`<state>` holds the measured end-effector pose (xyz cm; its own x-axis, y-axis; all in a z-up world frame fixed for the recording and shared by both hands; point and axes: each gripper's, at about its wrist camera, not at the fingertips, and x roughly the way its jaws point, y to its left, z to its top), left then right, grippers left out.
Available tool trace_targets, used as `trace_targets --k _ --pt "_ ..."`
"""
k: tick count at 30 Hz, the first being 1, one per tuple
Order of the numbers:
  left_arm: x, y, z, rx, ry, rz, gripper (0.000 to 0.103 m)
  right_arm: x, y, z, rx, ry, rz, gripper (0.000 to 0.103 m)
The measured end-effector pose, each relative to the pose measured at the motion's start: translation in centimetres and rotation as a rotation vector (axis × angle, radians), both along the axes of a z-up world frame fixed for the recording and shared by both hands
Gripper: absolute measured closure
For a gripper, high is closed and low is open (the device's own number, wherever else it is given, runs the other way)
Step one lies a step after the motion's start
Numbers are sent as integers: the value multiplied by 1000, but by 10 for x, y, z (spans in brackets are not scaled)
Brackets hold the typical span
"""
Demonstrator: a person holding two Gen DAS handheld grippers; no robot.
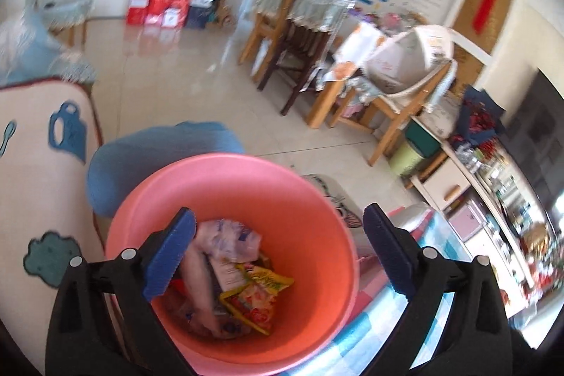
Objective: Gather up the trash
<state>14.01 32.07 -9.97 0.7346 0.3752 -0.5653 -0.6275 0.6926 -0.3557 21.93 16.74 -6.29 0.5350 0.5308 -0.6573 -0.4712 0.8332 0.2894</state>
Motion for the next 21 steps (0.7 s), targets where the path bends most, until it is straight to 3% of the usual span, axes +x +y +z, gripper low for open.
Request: trace_targets --k 7,21 --pt "15 -48 17 178 4 -150 5 -23 -47 6 -95 -78 -68 13" --pt "16 -144 21 313 -21 -419 4 -74 -114 20 -268 -268 -179 13"
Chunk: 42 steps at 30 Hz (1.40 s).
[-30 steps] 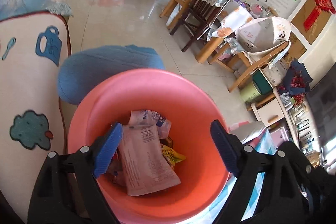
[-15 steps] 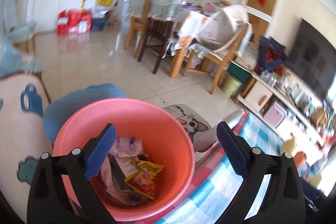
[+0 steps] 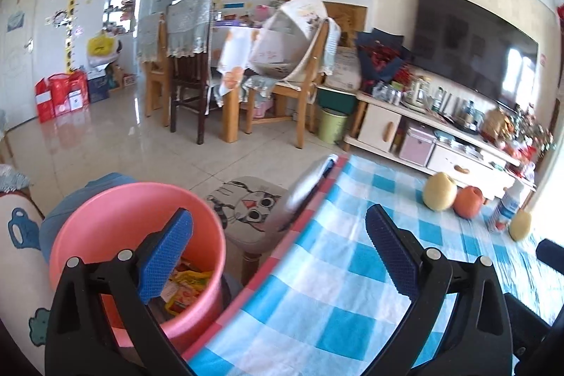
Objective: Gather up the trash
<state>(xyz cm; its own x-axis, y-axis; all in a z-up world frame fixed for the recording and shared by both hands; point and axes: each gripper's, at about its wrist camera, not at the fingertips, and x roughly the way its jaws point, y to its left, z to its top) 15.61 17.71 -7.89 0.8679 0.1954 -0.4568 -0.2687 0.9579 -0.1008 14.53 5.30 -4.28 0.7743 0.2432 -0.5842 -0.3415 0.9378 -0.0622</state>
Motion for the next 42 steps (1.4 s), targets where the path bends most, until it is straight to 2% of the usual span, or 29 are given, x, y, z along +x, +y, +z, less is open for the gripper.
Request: trace_targets --k 5,14,19,28,42 --pt "-3 -24 -2 -12 5 -57 4 -16 -19 4 -25 -66 -34 11" --pt "-19 -67 4 36 -26 -132 4 -40 -63 12 -1 -134 -111 10" --pt "-33 -90 16 50 -57 -173 4 -48 -94 17 37 -161 -164 10" --pt "-62 -136 46 86 -119 -189 4 -66 -148 27 73 -230 -263 9" --pt "-89 -209 75 125 -148 -286 4 -91 -220 42 154 -297 -362 9"
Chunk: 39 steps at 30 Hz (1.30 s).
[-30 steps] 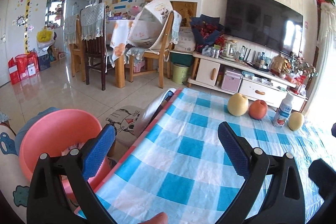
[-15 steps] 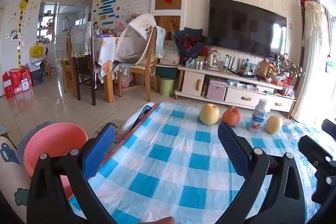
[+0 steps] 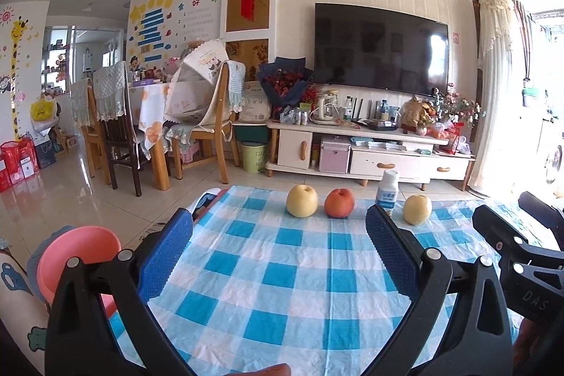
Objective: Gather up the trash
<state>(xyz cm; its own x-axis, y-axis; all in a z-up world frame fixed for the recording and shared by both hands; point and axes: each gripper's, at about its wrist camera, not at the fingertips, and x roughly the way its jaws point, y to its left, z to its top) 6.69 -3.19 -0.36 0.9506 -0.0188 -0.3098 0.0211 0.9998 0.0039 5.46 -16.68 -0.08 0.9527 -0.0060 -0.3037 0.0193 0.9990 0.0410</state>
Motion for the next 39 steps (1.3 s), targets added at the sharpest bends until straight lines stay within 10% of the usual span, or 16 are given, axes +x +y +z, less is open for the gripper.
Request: trace_targets --k 39 --pt "1 -77 -8 46 18 -87 4 -16 -69 -4 21 -41 -117 9"
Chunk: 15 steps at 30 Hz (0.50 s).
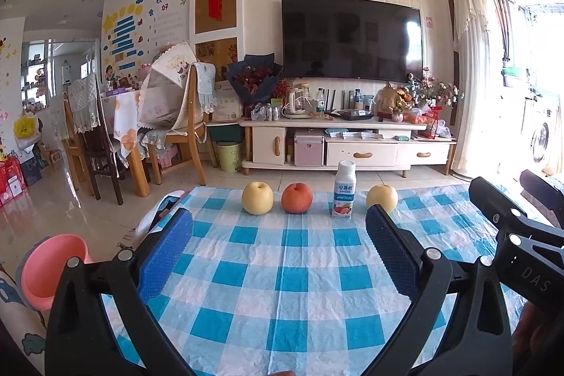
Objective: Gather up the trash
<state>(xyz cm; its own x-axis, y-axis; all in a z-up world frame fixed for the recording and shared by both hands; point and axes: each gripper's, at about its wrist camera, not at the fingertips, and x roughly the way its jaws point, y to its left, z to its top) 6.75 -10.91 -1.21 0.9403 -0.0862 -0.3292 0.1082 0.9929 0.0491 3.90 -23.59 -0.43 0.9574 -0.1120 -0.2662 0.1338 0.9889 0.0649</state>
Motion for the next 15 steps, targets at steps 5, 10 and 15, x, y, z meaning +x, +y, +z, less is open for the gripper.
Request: trace_targets --k 5,10,15 --pt "7 -4 -7 -2 13 -3 4 4 -4 -4 -5 9 -3 9" --pt "18 -6 -18 -3 35 -2 4 9 -8 -10 -14 28 -5 9" --pt "32 -9 -35 -10 69 -6 4 21 -9 -21 -19 77 -2 9"
